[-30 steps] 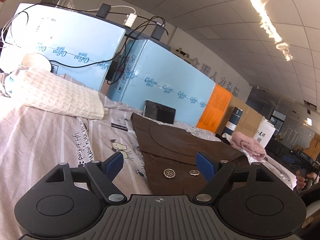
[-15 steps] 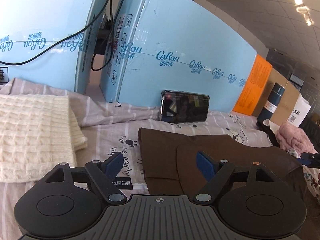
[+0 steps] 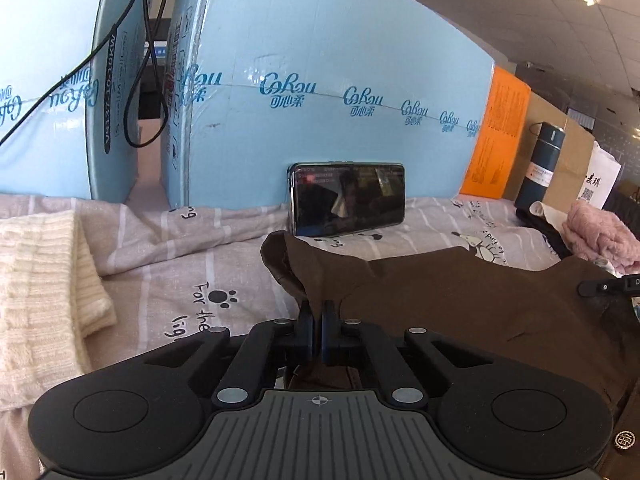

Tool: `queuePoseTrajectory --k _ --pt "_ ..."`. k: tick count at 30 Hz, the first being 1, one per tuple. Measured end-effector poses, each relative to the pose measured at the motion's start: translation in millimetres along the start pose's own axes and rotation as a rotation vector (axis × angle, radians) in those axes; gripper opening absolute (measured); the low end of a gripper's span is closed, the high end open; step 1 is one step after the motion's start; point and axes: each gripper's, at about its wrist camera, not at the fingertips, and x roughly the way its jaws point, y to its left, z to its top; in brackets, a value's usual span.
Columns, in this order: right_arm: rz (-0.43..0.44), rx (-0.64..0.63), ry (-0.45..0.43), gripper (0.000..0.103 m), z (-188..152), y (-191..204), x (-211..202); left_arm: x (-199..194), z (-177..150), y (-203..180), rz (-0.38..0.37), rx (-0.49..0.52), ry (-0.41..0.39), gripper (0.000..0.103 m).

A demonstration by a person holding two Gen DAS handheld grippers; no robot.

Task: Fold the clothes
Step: 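Release the jacket edges, opening both grippers over the spread jacket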

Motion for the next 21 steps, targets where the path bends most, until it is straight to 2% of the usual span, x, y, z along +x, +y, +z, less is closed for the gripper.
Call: queuePoseTrajectory --k 4,7,10,15,16,19,20,21 --pt "0.021 -0.118 -0.059 0.016 16 26 0 -29 10 -7 0.062 0.047 -0.100 0.002" --pt "0.039 -0.210 -0.093 0.016 33 50 7 -37 23 2 0.131 0.035 -0.128 0.002" --pt "0.033 -0.264 -0.095 0.016 49 65 25 -29 31 12 0.181 0.013 -0.100 0.002" --pt "-0.006 -0.224 -0.008 0.018 50 54 61 -4 15 28 0.195 -0.036 0.023 0.004" --pt "-0.021 -0.207 0.002 0.024 46 48 65 -2 11 31 0.197 -0.047 0.036 0.006" --pt "-0.064 -0.157 0.017 0.048 41 31 69 -5 6 41 0.189 -0.101 0.025 0.022" --pt "-0.062 -0.146 0.015 0.053 40 28 67 -9 5 44 0.184 -0.124 0.016 0.028" --pt "-0.057 -0.140 0.013 0.054 38 25 63 -13 3 46 0.170 -0.153 0.006 0.038"
